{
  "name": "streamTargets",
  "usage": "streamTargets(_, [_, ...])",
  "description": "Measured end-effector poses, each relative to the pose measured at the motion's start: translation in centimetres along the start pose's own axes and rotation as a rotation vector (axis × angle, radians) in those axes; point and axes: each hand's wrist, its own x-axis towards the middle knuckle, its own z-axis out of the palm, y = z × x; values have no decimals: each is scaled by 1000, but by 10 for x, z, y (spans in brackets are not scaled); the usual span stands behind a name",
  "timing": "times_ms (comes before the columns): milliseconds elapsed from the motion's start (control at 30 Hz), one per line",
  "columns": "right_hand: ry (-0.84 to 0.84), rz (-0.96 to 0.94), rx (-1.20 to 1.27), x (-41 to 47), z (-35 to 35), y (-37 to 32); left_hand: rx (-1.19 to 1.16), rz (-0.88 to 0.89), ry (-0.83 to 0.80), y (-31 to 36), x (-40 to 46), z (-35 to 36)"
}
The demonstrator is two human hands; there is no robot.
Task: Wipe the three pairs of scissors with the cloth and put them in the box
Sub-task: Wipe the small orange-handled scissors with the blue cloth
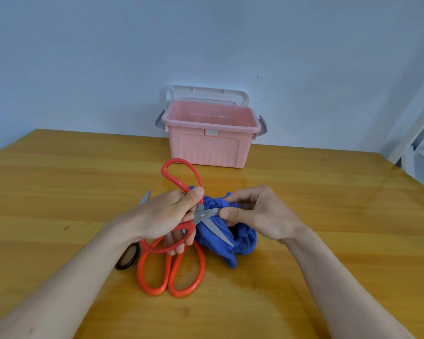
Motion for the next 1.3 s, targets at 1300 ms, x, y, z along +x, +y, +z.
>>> streamTargets(1300, [-70, 58, 97, 4, -7, 7, -101, -2, -79, -10, 1, -21])
